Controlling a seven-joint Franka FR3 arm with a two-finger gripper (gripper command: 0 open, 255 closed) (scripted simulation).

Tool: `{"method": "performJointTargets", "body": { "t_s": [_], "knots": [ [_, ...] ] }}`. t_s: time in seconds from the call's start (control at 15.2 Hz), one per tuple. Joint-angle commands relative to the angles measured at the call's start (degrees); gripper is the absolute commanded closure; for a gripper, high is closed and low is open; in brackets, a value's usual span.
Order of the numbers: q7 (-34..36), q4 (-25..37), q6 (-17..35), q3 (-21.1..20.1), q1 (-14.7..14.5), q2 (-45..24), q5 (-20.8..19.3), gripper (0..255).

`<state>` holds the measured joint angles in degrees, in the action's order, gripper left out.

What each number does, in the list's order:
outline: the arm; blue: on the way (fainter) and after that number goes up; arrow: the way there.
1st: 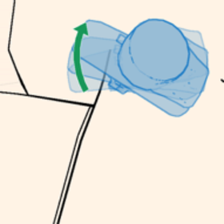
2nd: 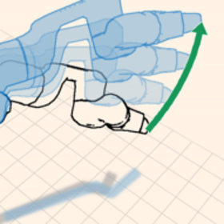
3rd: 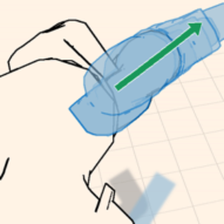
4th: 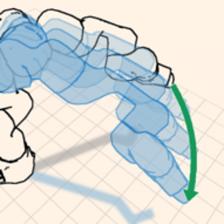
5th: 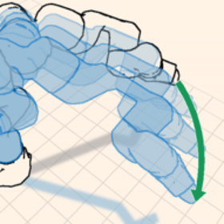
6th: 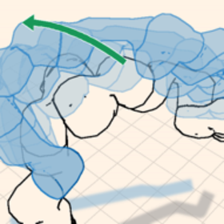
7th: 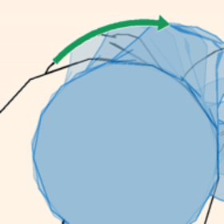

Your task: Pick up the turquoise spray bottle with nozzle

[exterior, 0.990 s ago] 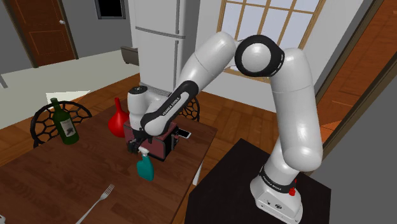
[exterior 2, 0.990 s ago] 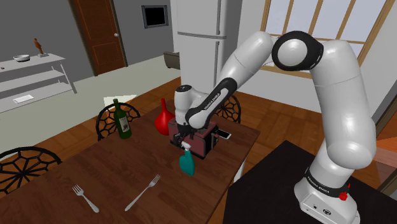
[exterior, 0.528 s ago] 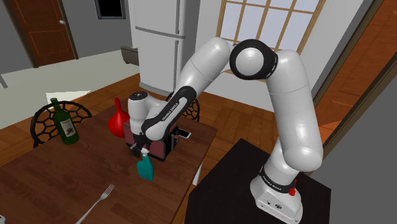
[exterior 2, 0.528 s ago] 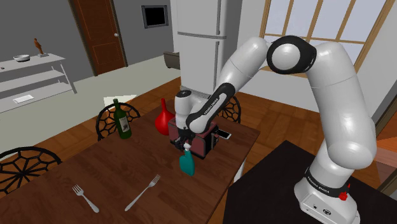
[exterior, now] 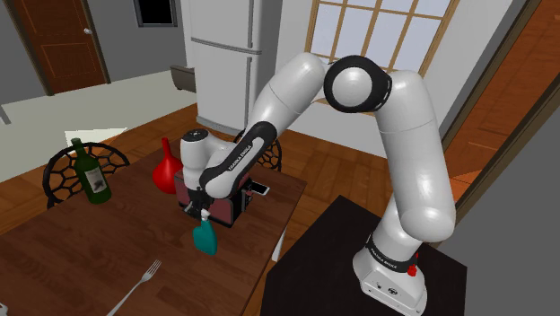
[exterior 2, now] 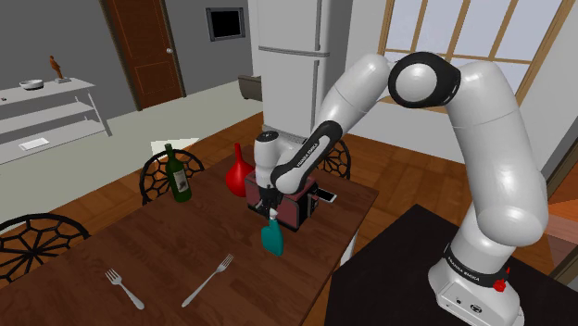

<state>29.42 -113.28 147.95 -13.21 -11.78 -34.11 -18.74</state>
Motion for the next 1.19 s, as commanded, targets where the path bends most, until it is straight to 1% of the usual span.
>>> {"method": "performJointTargets", "body": {
  "t_s": [0.0, 0.99, 1.12],
  "knots": [
    [0.0, 0.0, 0.0, 0.0, 0.0, 0.0, 0.0, 255],
    [-3.1, -0.9, -8.0, -3.1, 2.3, 9.0, 4.1, 255],
    [-3.1, -0.9, -8.1, -3.1, 2.3, 9.1, 4.1, 255]
  ]
}}
